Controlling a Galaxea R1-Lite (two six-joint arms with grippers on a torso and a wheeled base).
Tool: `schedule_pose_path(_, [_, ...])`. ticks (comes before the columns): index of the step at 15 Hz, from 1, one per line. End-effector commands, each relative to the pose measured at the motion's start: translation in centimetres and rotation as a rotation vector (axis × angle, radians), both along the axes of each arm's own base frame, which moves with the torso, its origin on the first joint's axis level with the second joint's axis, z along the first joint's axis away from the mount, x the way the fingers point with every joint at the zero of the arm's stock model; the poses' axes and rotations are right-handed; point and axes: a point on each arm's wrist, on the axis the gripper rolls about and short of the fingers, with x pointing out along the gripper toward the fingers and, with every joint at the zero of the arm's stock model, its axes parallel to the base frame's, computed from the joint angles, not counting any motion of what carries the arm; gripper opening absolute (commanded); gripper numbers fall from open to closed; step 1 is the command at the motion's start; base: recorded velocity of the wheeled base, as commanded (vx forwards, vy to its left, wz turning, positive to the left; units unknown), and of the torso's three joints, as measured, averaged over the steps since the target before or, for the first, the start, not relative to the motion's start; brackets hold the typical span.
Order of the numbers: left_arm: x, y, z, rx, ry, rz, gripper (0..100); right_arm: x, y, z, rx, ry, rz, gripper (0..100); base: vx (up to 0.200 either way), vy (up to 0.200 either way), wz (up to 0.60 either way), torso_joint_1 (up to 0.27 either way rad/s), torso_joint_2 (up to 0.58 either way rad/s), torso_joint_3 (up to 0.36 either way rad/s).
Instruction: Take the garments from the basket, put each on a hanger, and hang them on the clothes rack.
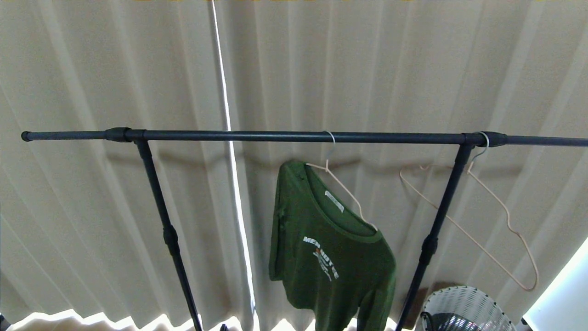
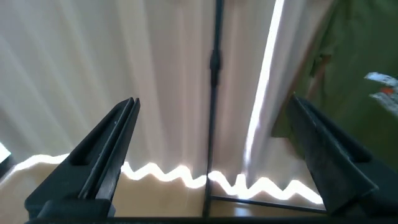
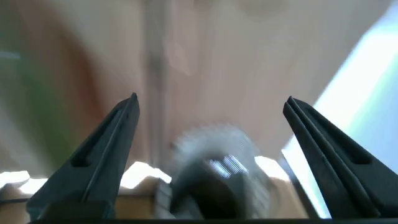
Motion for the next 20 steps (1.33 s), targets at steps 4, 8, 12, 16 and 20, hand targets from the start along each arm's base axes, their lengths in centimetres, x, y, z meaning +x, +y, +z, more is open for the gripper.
schedule_pose_path(4, [-0.27, -0.08, -0.18, -0.031, -0.030, -0.048, 100, 0.12, 0.25, -0.55, 0.010, -0.032, 0.107, 100, 0.000, 0.000, 0.00, 0.000, 0.00, 0.000])
schedule_pose_path(8, [-0.35, -0.07, -0.23, -0.031, -0.042, -0.053, 100, 0.20, 0.26, -0.78, 0.090, -0.029, 0.107, 100, 0.000, 0.000, 0.00, 0.000, 0.00, 0.000])
schedule_pose_path(12, [-0.35, -0.08, -0.23, -0.030, -0.042, -0.054, 100, 0.30, 0.03, -1.05, 0.091, -0.032, 0.001, 100, 0.000, 0.000, 0.00, 0.000, 0.00, 0.000])
schedule_pose_path(16, [-0.35, -0.12, -0.25, -0.027, -0.040, -0.071, 100, 0.42, 0.14, -1.20, 0.083, -0.034, 0.049, 100, -0.150, 0.000, 0.00, 0.004, 0.01, -0.001])
schedule_pose_path(20, [-0.37, -0.21, -0.18, -0.023, -0.041, -0.111, 100, 0.43, 0.15, -1.19, 0.078, -0.037, 0.056, 100, -0.200, 0.000, 0.00, -0.002, 0.00, 0.002])
